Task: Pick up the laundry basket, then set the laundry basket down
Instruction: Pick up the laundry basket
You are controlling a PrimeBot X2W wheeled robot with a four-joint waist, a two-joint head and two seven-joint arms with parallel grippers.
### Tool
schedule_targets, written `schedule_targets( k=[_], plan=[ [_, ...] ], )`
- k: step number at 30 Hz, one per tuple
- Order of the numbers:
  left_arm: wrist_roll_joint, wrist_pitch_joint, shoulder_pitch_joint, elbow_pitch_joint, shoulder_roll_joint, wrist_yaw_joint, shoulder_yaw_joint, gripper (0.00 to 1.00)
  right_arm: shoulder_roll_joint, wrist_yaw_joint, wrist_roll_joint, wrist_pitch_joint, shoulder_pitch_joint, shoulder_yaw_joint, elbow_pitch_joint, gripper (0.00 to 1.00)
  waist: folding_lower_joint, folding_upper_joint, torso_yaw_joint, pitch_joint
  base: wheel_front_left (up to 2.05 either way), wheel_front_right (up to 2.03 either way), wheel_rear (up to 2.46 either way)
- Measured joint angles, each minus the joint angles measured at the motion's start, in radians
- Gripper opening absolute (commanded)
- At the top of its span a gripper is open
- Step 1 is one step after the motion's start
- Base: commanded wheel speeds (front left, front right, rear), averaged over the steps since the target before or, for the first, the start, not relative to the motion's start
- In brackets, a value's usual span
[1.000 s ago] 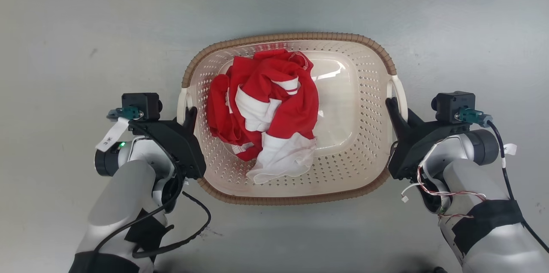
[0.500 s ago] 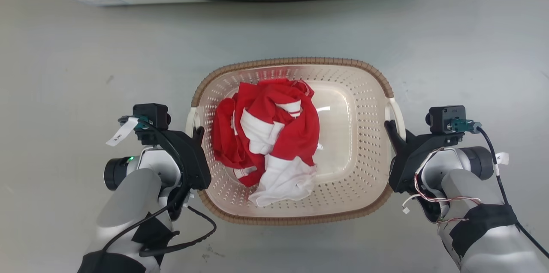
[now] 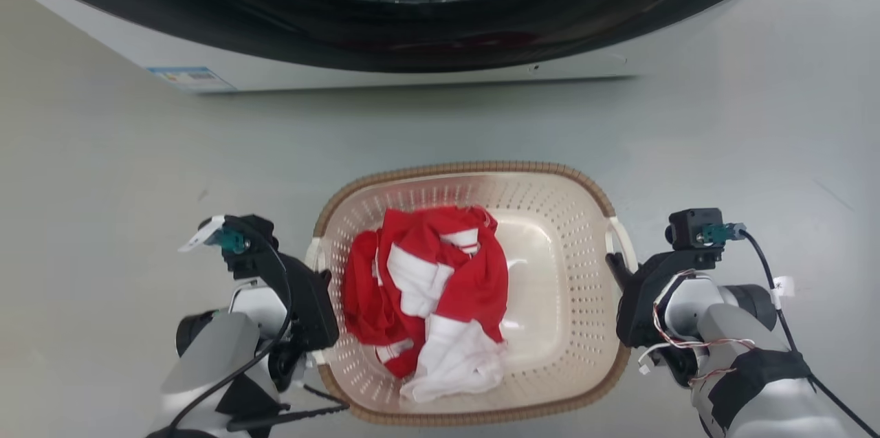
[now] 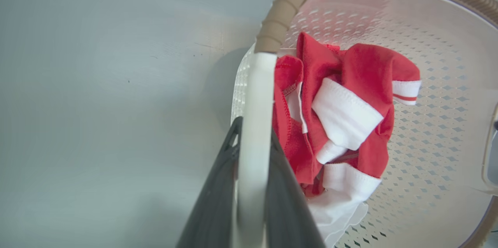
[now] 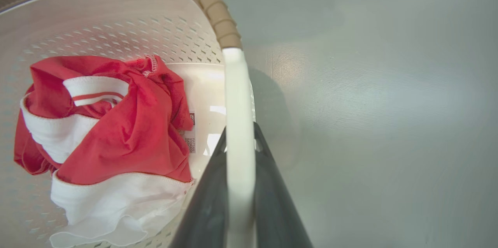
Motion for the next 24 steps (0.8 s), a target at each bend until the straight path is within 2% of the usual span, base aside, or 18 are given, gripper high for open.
schedule_targets(
  k=[8,24],
  plan=[
    [0.005,0.044,0.04,0.056,-0.003,-0.003,-0.033,0.0,0.022,0.008,-0.002,0.041,0.019,0.038,0.087,0.0,-0.0001,-0.0001,-0.01,-0.102,0.0,0.0,0.0],
    [0.007,0.138,0.072,0.089,-0.003,-0.003,-0.067,0.0,0.052,0.01,-0.002,0.108,0.034,0.068,0.185,0.0,-0.0002,0.0,-0.035,-0.28,0.0,0.0,0.0]
  ],
)
